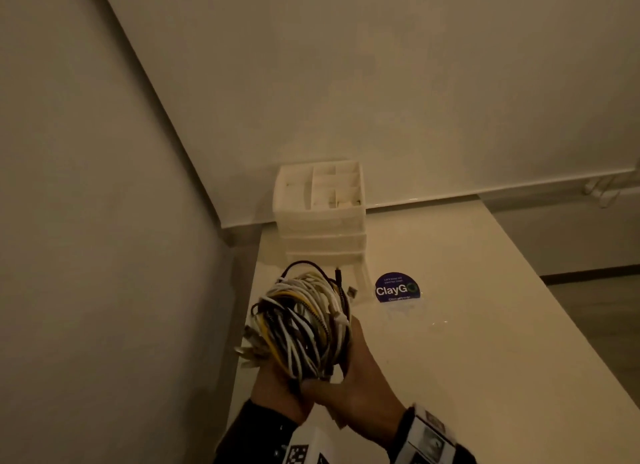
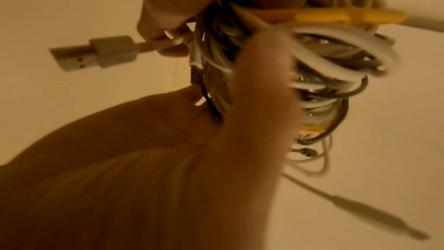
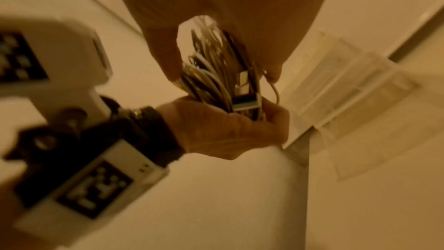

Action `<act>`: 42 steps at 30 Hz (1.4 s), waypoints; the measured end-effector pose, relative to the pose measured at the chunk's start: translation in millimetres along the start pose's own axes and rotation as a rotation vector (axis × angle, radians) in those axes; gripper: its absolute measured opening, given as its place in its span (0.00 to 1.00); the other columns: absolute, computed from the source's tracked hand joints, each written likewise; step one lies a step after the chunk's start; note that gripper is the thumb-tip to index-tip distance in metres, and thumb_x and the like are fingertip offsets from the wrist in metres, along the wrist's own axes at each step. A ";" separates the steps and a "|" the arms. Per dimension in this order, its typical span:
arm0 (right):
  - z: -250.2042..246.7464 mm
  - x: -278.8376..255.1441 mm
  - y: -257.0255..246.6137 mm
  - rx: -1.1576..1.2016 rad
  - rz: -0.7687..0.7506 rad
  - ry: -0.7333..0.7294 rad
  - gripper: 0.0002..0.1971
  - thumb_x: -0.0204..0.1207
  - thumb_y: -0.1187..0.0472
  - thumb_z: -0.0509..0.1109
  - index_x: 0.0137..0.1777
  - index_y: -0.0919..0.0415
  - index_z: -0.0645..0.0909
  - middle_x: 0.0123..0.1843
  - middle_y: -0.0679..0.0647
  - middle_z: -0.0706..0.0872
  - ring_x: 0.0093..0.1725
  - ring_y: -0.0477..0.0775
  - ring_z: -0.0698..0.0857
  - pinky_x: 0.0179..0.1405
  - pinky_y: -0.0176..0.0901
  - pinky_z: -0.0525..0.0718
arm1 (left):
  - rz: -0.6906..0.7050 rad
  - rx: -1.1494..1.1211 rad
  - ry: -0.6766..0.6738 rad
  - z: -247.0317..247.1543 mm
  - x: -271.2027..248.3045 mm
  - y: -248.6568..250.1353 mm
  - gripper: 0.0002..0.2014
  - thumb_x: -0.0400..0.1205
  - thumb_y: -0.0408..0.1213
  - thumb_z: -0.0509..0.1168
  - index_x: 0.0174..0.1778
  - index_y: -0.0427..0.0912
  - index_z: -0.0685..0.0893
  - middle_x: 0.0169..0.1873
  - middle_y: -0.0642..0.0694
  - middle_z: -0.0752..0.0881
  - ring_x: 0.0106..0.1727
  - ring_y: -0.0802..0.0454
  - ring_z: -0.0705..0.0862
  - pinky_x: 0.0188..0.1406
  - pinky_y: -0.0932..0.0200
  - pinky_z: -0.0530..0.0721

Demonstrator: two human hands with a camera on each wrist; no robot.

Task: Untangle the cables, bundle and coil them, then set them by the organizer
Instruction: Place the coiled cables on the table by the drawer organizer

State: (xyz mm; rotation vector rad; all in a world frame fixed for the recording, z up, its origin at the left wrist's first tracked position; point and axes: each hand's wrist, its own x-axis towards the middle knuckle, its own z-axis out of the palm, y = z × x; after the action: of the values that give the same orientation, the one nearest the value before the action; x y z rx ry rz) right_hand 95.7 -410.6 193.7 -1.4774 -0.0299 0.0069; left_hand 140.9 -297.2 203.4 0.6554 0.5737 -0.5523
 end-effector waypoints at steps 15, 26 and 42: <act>-8.0 19.3 28.9 0.006 0.178 0.225 0.29 0.65 0.59 0.83 0.64 0.49 0.75 0.56 0.51 0.88 0.54 0.48 0.89 0.54 0.55 0.89 | 0.376 0.349 0.345 -20.3 44.1 -36.4 0.14 0.79 0.25 0.63 0.59 0.40 0.83 0.52 0.34 0.88 0.48 0.34 0.88 0.41 0.37 0.89; -25.6 22.5 38.2 0.349 0.319 0.142 0.18 0.68 0.65 0.73 0.57 0.72 0.79 0.41 0.72 0.82 0.40 0.67 0.84 0.39 0.55 0.86 | 0.155 0.512 -0.094 -64.0 20.9 5.7 0.26 0.67 0.28 0.77 0.62 0.35 0.82 0.53 0.27 0.86 0.51 0.34 0.88 0.44 0.43 0.86; -40.2 18.4 16.5 0.357 0.385 0.063 0.20 0.70 0.68 0.77 0.61 0.72 0.78 0.39 0.70 0.83 0.38 0.66 0.84 0.43 0.60 0.88 | 1.022 1.606 -0.199 -48.1 0.8 96.6 0.50 0.67 0.80 0.56 0.82 0.63 0.50 0.83 0.65 0.46 0.83 0.64 0.42 0.81 0.47 0.49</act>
State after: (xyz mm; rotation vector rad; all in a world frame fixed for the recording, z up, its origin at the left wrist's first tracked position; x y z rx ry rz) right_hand 115.3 -448.6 173.9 -1.1070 0.2941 0.2653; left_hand 187.5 -200.0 210.2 2.1869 -0.5853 0.0321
